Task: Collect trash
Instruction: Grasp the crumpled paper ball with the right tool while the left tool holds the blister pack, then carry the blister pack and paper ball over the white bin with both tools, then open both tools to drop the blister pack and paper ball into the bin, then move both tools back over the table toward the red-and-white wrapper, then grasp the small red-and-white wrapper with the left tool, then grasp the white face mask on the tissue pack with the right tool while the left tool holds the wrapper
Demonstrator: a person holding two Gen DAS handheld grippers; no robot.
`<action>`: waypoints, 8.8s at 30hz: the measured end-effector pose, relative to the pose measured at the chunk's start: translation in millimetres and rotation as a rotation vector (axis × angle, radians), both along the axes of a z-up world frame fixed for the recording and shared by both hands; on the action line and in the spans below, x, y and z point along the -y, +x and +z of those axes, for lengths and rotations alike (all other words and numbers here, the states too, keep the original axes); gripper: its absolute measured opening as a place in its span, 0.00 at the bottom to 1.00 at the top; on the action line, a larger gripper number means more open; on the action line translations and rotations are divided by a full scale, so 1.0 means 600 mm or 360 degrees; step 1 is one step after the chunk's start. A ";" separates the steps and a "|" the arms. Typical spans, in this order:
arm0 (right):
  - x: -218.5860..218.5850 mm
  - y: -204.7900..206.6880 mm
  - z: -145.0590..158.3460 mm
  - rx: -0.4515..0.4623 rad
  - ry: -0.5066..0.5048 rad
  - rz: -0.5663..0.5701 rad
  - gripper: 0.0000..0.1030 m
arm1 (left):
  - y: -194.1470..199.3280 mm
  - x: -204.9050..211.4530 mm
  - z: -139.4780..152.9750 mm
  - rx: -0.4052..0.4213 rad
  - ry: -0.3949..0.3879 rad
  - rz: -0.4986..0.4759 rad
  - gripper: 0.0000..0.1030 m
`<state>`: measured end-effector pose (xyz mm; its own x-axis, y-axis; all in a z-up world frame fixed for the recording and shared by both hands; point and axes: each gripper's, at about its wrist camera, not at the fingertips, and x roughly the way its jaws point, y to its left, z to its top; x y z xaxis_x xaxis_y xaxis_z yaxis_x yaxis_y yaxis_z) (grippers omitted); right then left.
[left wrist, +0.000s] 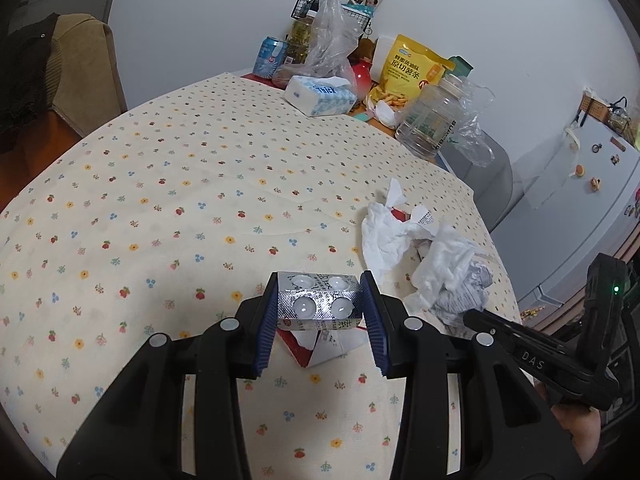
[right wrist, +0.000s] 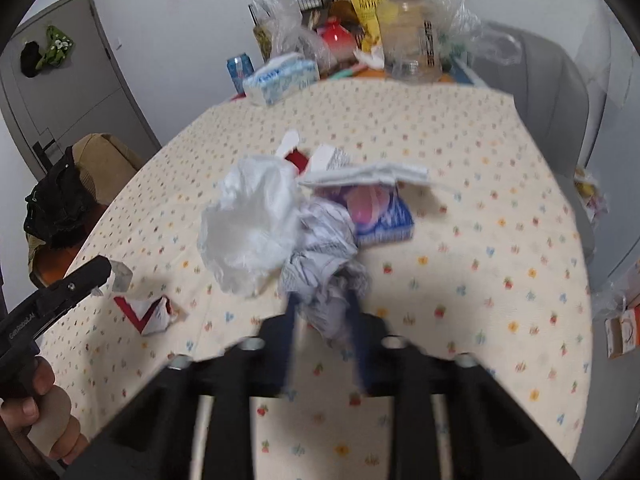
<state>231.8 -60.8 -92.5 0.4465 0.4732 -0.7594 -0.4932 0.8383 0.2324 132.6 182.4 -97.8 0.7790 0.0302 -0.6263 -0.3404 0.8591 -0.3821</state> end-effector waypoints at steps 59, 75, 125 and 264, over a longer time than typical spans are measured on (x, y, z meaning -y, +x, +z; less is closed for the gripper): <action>0.487 -0.130 0.040 0.0145 0.0114 -0.0763 0.05 | 0.068 0.381 0.052 0.0094 0.0181 -0.0666 0.39; 0.640 -0.125 -0.090 -0.0057 0.0144 -0.1031 0.05 | 0.122 0.571 0.006 -0.0044 0.0259 -0.0946 0.39; 0.816 -0.195 -0.129 -0.0074 0.0283 -0.1424 0.81 | 0.167 0.752 -0.014 -0.0090 0.0210 -0.1173 0.95; 0.006 0.000 0.122 0.0638 -0.0492 0.0055 0.02 | -0.008 0.006 0.005 -0.0016 0.0081 0.0137 0.28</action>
<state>231.9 -64.3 -19.5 0.7197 0.2728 -0.6384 -0.5213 0.8197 -0.2375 127.5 179.1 -94.7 0.7657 0.1288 -0.6301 -0.4176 0.8447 -0.3348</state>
